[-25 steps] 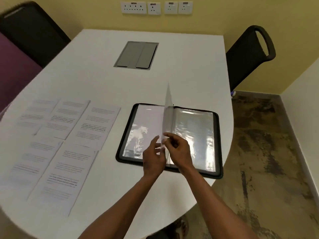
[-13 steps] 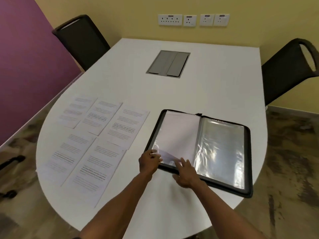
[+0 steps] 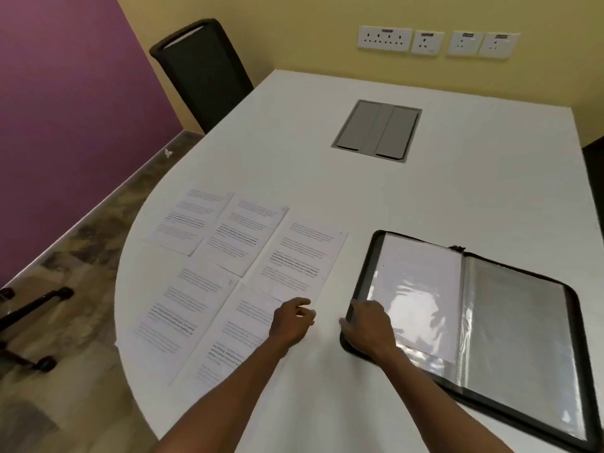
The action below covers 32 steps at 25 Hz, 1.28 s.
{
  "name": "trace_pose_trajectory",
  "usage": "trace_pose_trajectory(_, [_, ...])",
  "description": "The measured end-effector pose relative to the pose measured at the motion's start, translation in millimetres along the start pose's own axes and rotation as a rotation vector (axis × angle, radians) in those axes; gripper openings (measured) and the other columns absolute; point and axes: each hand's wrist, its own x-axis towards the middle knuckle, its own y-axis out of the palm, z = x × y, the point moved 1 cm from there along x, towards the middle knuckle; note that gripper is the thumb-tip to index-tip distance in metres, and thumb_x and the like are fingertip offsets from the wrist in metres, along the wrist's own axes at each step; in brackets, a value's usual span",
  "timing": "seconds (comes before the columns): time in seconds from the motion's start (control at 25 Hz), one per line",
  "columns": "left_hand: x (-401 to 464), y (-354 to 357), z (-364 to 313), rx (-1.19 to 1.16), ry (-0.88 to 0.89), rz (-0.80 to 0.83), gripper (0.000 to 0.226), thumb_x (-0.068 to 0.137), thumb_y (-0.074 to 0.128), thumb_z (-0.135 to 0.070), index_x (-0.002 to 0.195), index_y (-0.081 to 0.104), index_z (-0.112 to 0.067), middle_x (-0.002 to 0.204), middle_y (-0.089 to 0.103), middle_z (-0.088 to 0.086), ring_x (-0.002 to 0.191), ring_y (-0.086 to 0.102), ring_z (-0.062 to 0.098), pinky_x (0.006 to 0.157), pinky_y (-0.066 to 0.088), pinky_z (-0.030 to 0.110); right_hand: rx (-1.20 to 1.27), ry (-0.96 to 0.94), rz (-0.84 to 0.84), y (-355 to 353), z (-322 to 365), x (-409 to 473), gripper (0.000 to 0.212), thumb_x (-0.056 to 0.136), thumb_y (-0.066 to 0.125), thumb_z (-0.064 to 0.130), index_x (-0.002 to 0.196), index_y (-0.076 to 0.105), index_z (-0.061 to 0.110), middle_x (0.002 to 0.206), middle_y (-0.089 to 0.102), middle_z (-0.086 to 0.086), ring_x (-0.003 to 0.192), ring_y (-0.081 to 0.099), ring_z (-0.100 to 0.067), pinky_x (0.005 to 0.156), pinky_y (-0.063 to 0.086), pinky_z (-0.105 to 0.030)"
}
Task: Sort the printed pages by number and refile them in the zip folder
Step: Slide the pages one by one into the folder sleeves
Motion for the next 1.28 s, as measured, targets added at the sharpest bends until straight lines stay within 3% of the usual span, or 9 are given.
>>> trace_pose_trajectory(0.2, [61.8,-133.1,23.2,0.176,0.087,-0.193,0.03,0.088,0.071,-0.022,0.119,0.067,-0.018,0.104,0.07,-0.001,0.097,0.065,0.01,0.079,0.045,0.017,0.029,-0.209,0.025,15.7,130.1,65.3,0.075,0.095,0.053,0.052,0.155,0.028,0.016,0.158,0.034,-0.013,0.148,0.026,-0.03,0.119,0.027,-0.04])
trace_pose_trajectory(0.4, [133.2,-242.4,56.9,0.354,0.073,-0.347,0.041,0.089,0.071,-0.022,0.127,0.062,-0.01,0.12,0.066,0.01,0.111,0.061,0.025,0.093,0.049,0.031,-0.098,-0.327,0.047,27.8,226.6,129.4,0.078,0.096,0.053,0.051,0.157,0.02,0.015,0.16,0.028,-0.017,0.15,0.02,-0.033,0.119,0.024,-0.045])
trace_pose_trajectory(0.56, [179.1,-294.6,81.0,0.489,0.016,-0.453,0.044,0.093,0.067,-0.027,0.132,0.057,-0.011,0.132,0.06,0.011,0.122,0.056,0.027,0.098,0.048,0.038,-0.109,-0.36,0.032,48.3,273.8,161.6,0.076,0.096,0.053,0.05,0.157,0.022,0.016,0.161,0.027,-0.015,0.151,0.019,-0.032,0.119,0.025,-0.045])
trace_pose_trajectory(0.68, [203.6,-309.1,97.5,0.525,-0.006,-0.479,0.048,0.092,0.069,-0.031,0.133,0.058,-0.01,0.134,0.06,0.011,0.125,0.056,0.027,0.101,0.047,0.037,-0.114,-0.376,0.053,66.8,286.4,173.9,0.073,0.097,0.052,0.05,0.156,0.025,0.018,0.162,0.028,-0.014,0.151,0.021,-0.031,0.12,0.026,-0.045])
trace_pose_trajectory(0.84, [225.4,-304.5,110.8,0.557,0.12,-0.517,0.044,0.091,0.069,-0.033,0.126,0.064,-0.007,0.126,0.065,0.01,0.121,0.056,0.028,0.101,0.045,0.038,-0.094,-0.383,0.09,90.1,289.7,177.6,0.07,0.097,0.051,0.051,0.155,0.029,0.02,0.16,0.032,-0.01,0.149,0.027,-0.029,0.119,0.028,-0.043])
trace_pose_trajectory(1.12, [250.5,-295.8,117.7,0.735,0.158,-0.598,0.013,0.094,0.062,-0.022,0.102,0.067,-0.014,0.092,0.071,0.003,0.086,0.064,0.024,0.083,0.043,0.035,-0.023,-0.36,0.116,110.2,294.9,173.6,0.066,0.096,0.049,0.055,0.154,0.031,0.027,0.161,0.032,0.0,0.147,0.03,-0.023,0.119,0.03,-0.041])
trace_pose_trajectory(1.28, [252.9,-301.4,113.0,0.676,0.202,-0.68,0.016,0.092,0.063,-0.008,0.107,0.071,-0.007,0.088,0.074,0.01,0.08,0.069,0.028,0.084,0.045,0.038,0.08,-0.356,0.114,104.2,305.9,176.8,0.065,0.096,0.052,0.054,0.152,0.035,0.027,0.159,0.037,0.002,0.145,0.034,-0.02,0.117,0.031,-0.037])
